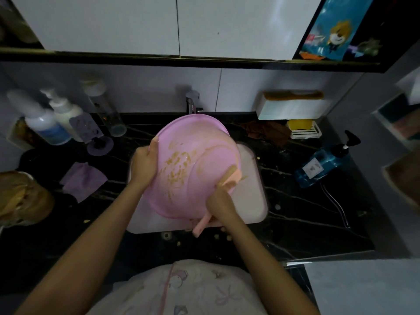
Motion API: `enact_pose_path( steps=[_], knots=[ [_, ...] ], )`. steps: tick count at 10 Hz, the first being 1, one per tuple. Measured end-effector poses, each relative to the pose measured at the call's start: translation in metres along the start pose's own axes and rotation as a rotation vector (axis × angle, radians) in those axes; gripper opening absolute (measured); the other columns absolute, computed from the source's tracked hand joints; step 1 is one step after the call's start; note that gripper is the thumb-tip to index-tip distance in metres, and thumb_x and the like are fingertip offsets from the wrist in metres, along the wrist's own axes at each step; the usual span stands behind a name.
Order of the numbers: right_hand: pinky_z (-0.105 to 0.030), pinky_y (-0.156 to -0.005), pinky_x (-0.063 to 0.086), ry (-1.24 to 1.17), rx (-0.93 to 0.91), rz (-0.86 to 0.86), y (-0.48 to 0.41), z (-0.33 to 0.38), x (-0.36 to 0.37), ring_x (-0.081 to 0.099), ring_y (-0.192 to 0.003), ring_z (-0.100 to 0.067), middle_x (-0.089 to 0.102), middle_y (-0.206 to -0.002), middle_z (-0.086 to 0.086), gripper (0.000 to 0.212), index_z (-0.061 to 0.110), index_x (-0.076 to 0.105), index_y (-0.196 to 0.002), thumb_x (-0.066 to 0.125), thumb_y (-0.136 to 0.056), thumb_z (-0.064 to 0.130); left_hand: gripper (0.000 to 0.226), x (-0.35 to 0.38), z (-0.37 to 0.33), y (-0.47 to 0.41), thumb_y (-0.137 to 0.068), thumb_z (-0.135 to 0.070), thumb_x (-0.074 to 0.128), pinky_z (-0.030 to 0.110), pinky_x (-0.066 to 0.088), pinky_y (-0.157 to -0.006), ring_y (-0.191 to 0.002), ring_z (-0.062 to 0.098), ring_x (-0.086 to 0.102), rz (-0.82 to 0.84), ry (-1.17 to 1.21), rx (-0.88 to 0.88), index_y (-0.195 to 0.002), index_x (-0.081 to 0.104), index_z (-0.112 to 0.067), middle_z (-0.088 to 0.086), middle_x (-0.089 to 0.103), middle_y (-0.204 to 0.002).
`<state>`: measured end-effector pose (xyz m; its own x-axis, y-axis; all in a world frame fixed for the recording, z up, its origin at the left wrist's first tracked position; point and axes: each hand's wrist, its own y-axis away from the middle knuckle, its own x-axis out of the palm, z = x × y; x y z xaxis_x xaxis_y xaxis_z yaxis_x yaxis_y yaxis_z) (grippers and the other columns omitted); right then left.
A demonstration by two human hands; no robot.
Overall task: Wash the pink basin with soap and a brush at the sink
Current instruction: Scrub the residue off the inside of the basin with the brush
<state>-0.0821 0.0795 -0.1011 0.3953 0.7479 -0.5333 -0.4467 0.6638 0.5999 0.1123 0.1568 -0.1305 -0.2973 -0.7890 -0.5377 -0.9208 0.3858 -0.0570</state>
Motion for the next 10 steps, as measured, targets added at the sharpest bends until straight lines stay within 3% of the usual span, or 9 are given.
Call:
enact_pose_path(
  steps=[1,2,3,4,5,6,7,9,10],
  knots=[
    [-0.024,-0.064,0.044,0.011,-0.086,0.085,0.026,0.0,0.019,0.058,-0.095,-0.024,0.053,-0.125,-0.019,0.061,0.01,0.01,-0.148,0.039,-0.095,0.008,0.062,0.0,0.0,-0.001,-0.095,-0.052,0.034,0.035,0.035,-0.054,-0.051,0.017,0.037,-0.001,-0.023,0.023,-0.048,0.034,-0.012,0.004,0.04,-0.048],
    [-0.03,-0.07,0.04,0.036,-0.104,-0.022,-0.003,0.023,0.002,0.062,-0.095,-0.031,0.06,-0.114,-0.021,0.077,0.008,-0.022,-0.146,0.037,-0.097,0.012,0.062,0.001,-0.002,0.002,-0.096,-0.051,0.034,0.036,0.035,-0.053,-0.05,0.018,0.038,0.001,-0.034,0.051,-0.048,0.033,-0.012,0.005,0.041,-0.048],
    [-0.034,-0.082,0.046,0.001,0.0,-0.073,-0.014,0.013,-0.011,0.056,-0.11,-0.031,0.051,-0.131,-0.017,0.068,0.007,-0.001,-0.15,0.04,-0.096,0.011,0.062,0.001,-0.003,0.003,-0.095,-0.052,0.034,0.035,0.035,-0.054,-0.051,0.019,0.039,-0.004,-0.039,0.033,-0.048,0.033,-0.012,0.006,0.041,-0.049],
    [-0.022,-0.058,0.052,-0.052,0.049,0.124,0.019,0.001,0.007,0.055,-0.096,-0.026,0.046,-0.136,-0.015,0.071,0.006,-0.013,-0.148,0.036,-0.098,0.012,0.063,0.0,0.0,0.001,-0.095,-0.052,0.033,0.036,0.037,-0.055,-0.053,0.022,0.042,0.001,-0.046,0.028,-0.048,0.035,-0.011,0.006,0.043,-0.049],
    [-0.021,-0.059,0.041,0.031,-0.126,0.101,0.02,0.026,0.01,0.056,-0.08,-0.022,0.056,-0.114,-0.013,0.075,0.008,-0.02,-0.147,0.037,-0.098,0.015,0.064,-0.001,0.0,0.002,-0.096,-0.052,0.032,0.036,0.036,-0.052,-0.052,0.023,0.042,0.005,-0.067,0.057,-0.049,0.037,-0.009,0.008,0.043,-0.049],
    [-0.033,-0.084,0.046,-0.035,-0.135,-0.088,-0.009,0.031,-0.008,0.057,-0.104,-0.032,0.052,-0.125,-0.02,0.059,0.009,0.008,-0.148,0.036,-0.096,0.008,0.064,-0.002,0.0,0.006,-0.096,-0.053,0.032,0.035,0.035,-0.052,-0.051,0.022,0.041,0.005,-0.078,0.067,-0.049,0.036,-0.01,0.007,0.043,-0.049],
    [-0.033,-0.089,0.044,-0.001,0.007,0.015,-0.005,0.0,-0.004,0.049,-0.119,-0.033,0.042,-0.139,-0.018,0.056,0.008,0.018,-0.147,0.039,-0.094,0.008,0.064,-0.001,-0.002,0.006,-0.097,-0.052,0.032,0.035,0.035,-0.053,-0.052,0.023,0.043,0.006,-0.064,0.049,-0.049,0.038,-0.01,0.007,0.044,-0.049],
    [-0.029,-0.078,0.039,-0.023,-0.073,0.126,0.014,0.015,0.011,0.056,-0.108,-0.034,0.051,-0.128,-0.022,0.082,0.004,-0.023,-0.145,0.041,-0.094,0.01,0.061,-0.003,-0.003,0.009,-0.097,-0.051,0.032,0.033,0.032,-0.051,-0.051,0.019,0.039,-0.007,-0.062,0.049,-0.051,0.036,-0.011,0.005,0.042,-0.05],
    [-0.033,-0.087,0.047,-0.028,-0.015,-0.014,-0.013,0.004,-0.003,0.055,-0.111,-0.032,0.048,-0.133,-0.019,0.063,0.007,0.011,-0.149,0.042,-0.094,0.007,0.061,-0.002,-0.002,0.01,-0.097,-0.052,0.032,0.034,0.033,-0.052,-0.051,0.019,0.039,-0.009,-0.061,0.058,-0.05,0.034,-0.013,0.003,0.04,-0.049]
  ],
)
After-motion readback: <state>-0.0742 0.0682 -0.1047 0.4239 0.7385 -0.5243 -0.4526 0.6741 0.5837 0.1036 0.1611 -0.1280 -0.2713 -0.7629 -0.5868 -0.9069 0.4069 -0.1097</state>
